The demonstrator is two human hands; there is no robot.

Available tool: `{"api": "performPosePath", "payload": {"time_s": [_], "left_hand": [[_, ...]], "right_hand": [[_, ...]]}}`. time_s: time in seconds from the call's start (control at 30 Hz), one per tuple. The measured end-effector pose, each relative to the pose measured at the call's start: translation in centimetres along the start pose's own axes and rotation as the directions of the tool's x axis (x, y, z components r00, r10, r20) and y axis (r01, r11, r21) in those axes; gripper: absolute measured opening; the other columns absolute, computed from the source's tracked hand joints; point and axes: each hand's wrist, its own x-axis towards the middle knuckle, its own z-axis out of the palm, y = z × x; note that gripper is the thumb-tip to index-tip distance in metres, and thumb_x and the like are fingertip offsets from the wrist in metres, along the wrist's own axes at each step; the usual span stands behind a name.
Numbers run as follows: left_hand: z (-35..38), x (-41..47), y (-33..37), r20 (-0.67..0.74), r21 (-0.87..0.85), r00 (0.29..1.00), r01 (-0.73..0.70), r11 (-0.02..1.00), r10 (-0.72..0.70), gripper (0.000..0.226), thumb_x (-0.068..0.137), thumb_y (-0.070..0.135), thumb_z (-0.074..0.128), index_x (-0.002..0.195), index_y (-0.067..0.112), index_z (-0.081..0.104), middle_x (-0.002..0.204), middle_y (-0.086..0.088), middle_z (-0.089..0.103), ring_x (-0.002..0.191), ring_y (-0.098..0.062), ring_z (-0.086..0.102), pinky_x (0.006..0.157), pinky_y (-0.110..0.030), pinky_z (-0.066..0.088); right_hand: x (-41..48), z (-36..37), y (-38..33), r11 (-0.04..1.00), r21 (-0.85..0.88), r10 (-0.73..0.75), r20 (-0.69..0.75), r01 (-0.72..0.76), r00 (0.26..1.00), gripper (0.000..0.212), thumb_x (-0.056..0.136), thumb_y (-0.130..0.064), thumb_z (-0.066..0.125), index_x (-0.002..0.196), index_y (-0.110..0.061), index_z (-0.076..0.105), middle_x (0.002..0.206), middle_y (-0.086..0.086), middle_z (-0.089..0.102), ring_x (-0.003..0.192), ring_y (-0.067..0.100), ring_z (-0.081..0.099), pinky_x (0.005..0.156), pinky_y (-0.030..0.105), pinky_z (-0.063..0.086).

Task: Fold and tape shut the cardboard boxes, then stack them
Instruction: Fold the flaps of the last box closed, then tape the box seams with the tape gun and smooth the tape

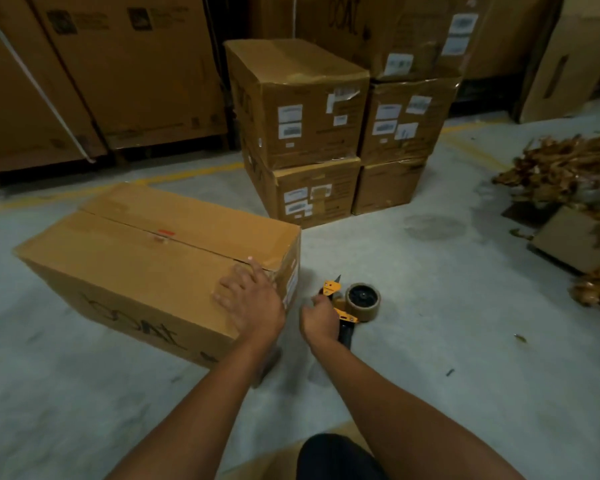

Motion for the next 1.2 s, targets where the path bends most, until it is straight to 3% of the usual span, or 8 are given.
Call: {"api": "performPosePath", "payload": {"time_s": [0.1,0.2,0.43,0.67,0.83,1.0,1.1,1.2], "left_hand": [[0.2,0.6,1.3,0.023,-0.004,1.0,0.017,1.0,-0.017,0.061,0.105,0.035,0.031,0.158,0.016,0.007,0.164,-0.018,0.003,0.147,-0.049,0.006,0.114,-0.07,0.005],[0.8,1.1,2.0,-0.003,-0.001,0.999,0.034,0.999,-0.034,0.06,0.104,0.035,0.031,0.158,0.018,0.012,0.164,-0.017,0.006,0.148,-0.047,0.005,0.114,-0.07,0.004],[1.8,1.6,2.7,-0.048,0.013,0.998,0.047,0.999,-0.046,0.058,0.105,0.039,0.03,0.157,0.019,0.018,0.163,-0.018,0.012,0.147,-0.046,0.009,0.116,-0.067,0.006],[0.9,1.3,2.5,0.01,-0.011,0.999,0.037,0.999,-0.037,0.062,0.102,0.039,0.037,0.157,0.018,0.018,0.164,-0.017,0.012,0.148,-0.044,0.009,0.117,-0.064,0.005],[-1.1,1.6,1.4,0.155,-0.193,0.988,0.011,0.981,0.019,0.056,0.101,0.045,0.03,0.154,0.025,0.029,0.165,-0.014,0.005,0.15,-0.039,0.0,0.119,-0.06,-0.004],[-2.7,3.5,-3.8,0.13,-0.193,0.96,-0.221,0.956,0.248,0.058,0.083,0.054,0.015,0.115,0.024,0.053,0.134,-0.007,0.048,0.133,-0.033,0.036,0.109,-0.046,0.026],[-4.7,5.2,-8.1,0.047,-0.168,0.974,-0.21,0.963,0.221,0.042,0.098,0.039,0.042,0.134,0.019,0.048,0.142,-0.007,0.039,0.134,-0.03,0.031,0.111,-0.041,0.03],[-5.4,7.5,-13.0,-0.053,-0.107,0.973,-0.228,0.968,0.224,0.049,0.103,0.042,0.039,0.145,0.017,0.038,0.154,-0.012,0.03,0.14,-0.031,0.025,0.115,-0.04,0.023]], "right_hand": [[1.7,-1.6,3.6,0.951,-0.163,0.249,-0.098,-0.262,0.964,0.051,0.085,-0.034,0.065,0.132,-0.018,0.052,0.135,0.016,0.051,0.126,0.037,0.05,0.1,0.042,0.044],[3.8,-0.9,6.8,0.903,-0.021,0.425,-0.103,-0.43,0.899,0.055,0.082,-0.033,0.07,0.128,-0.009,0.051,0.131,0.017,0.055,0.119,0.035,0.055,0.098,0.041,0.05],[6.4,2.1,7.8,0.541,0.558,0.502,0.385,-0.629,0.774,0.029,0.089,-0.009,0.067,0.115,-0.001,0.058,0.103,0.021,0.063,0.092,0.039,0.066,0.08,0.053,0.059],[4.9,0.1,4.3,0.405,0.799,0.299,0.343,-0.444,0.891,0.017,0.083,-0.004,0.063,0.099,-0.004,0.054,0.087,0.019,0.058,0.06,0.025,0.063,0.053,0.03,0.056],[1.6,-2.8,-1.0,0.504,0.831,0.114,0.209,-0.238,0.971,0.011,0.087,0.0,0.058,0.077,-0.003,0.053,0.06,0.015,0.059,0.047,0.022,0.057,0.046,0.027,0.049],[-1.3,-2.6,-7.0,0.666,0.745,-0.096,0.039,0.035,0.995,0.011,0.086,0.003,0.062,0.09,-0.002,0.054,0.061,0.014,0.061,0.051,0.026,0.058,0.054,0.037,0.054],[-2.6,-0.2,-10.3,0.778,0.603,-0.239,0.025,0.177,0.971,0.018,0.088,-0.002,0.066,0.103,-0.006,0.057,0.061,0.009,0.066,0.053,0.023,0.063,0.06,0.042,0.058],[-3.5,3.4,-12.9,0.819,0.506,-0.341,0.051,0.27,0.939,0.019,0.092,-0.006,0.065,0.105,-0.018,0.057,0.069,0.008,0.07,0.057,0.02,0.065,0.062,0.041,0.058]]}}
